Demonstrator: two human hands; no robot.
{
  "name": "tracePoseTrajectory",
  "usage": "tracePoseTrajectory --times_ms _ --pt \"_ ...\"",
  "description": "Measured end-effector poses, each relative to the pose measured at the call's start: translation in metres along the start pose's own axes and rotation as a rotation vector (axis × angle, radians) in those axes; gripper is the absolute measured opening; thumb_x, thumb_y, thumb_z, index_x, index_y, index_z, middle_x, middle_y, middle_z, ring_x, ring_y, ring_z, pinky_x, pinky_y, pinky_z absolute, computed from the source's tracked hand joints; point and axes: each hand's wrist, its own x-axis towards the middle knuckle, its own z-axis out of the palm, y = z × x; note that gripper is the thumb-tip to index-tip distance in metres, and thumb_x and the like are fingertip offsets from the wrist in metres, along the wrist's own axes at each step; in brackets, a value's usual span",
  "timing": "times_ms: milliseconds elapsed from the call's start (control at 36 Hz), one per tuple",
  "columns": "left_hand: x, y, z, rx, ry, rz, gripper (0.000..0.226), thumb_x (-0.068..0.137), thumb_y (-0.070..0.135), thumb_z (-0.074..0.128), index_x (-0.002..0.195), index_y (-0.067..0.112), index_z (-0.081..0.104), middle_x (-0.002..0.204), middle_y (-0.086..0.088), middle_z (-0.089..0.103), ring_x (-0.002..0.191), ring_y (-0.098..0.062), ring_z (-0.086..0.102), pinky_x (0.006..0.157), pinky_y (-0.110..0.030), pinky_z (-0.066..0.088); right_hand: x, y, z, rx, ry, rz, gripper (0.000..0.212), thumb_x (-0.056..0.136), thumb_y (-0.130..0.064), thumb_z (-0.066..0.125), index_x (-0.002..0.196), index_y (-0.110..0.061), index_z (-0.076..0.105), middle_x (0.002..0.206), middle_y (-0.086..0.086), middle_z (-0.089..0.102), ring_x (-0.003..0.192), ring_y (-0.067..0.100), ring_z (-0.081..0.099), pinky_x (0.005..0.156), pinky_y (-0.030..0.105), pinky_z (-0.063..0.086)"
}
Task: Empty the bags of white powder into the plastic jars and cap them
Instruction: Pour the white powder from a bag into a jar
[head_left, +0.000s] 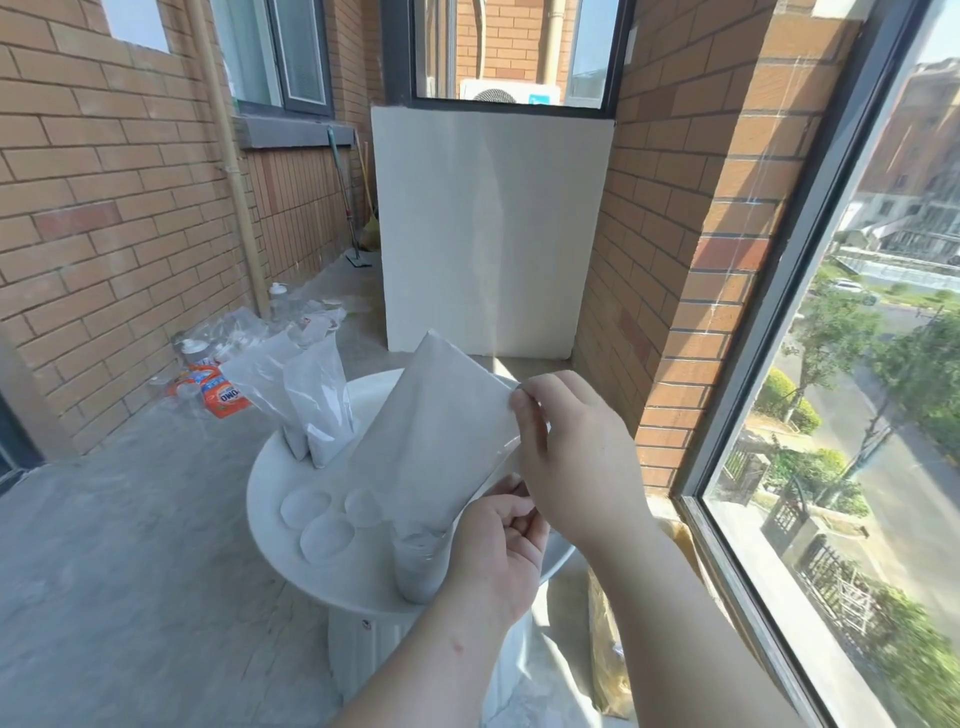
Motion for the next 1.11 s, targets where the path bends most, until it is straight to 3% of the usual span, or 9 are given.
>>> tracePoseTrajectory --times_ms 306,861,944,1028,1111 --pt "0.0021 0.0005 -0.0018 -0.019 -0.020 0.001 0.042 0.083 -0.020 0.034 0.111 0.001 0.056 0.075 -0.007 0.073 0.059 -0.016 0.070 0.055 -0.023 0.056 0.0018 0.0014 -0.0031 0.035 0.013 0.013 0.022 0.100 -0.026 0.048 0.088 -0.016 0.063 0.090 -0.003 0.060 0.079 0.022 0.058 0.062 0.041 0.049" --pt "0.0026 0.0005 -0.0029 -0.028 -0.001 0.016 0.041 0.085 -0.019 0.035 0.113 0.001 0.058 0.073 -0.007 0.073 0.059 -0.014 0.071 0.052 -0.021 0.055 -0.0001 -0.0011 -0.0015 -0.007 -0.027 -0.045 0.023 0.099 -0.031 0.047 0.087 -0.019 0.062 0.091 -0.004 0.060 0.073 0.027 0.056 0.060 0.042 0.050" --pt "0.0044 0.0018 -0.0035 -0.036 -0.005 0.013 0.045 0.084 -0.019 0.035 0.116 0.000 0.059 0.078 -0.009 0.074 0.063 -0.016 0.072 0.057 -0.024 0.058 0.0016 -0.0012 -0.0021 0.023 -0.003 -0.034 0.021 0.099 -0.029 0.048 0.088 -0.018 0.062 0.089 -0.003 0.060 0.075 0.025 0.058 0.060 0.042 0.050" --pt "0.0039 0.0024 -0.0024 -0.035 -0.003 0.020 0.042 0.084 -0.019 0.035 0.112 0.000 0.059 0.076 -0.008 0.074 0.061 -0.015 0.071 0.057 -0.024 0.058 0.0023 -0.0025 -0.0014 0.008 -0.001 -0.046 0.020 0.099 -0.028 0.049 0.087 -0.018 0.062 0.090 -0.004 0.060 0.075 0.026 0.058 0.060 0.043 0.050" --pt "0.0029 0.0022 -0.0003 -0.003 0.010 0.012 0.034 0.084 -0.019 0.034 0.091 0.004 0.057 0.060 -0.004 0.067 0.047 -0.012 0.063 0.046 -0.019 0.051 0.0017 -0.0049 0.0002 0.020 -0.001 -0.038 0.021 0.099 -0.029 0.049 0.088 -0.018 0.063 0.092 -0.005 0.060 0.077 0.026 0.058 0.061 0.042 0.051"
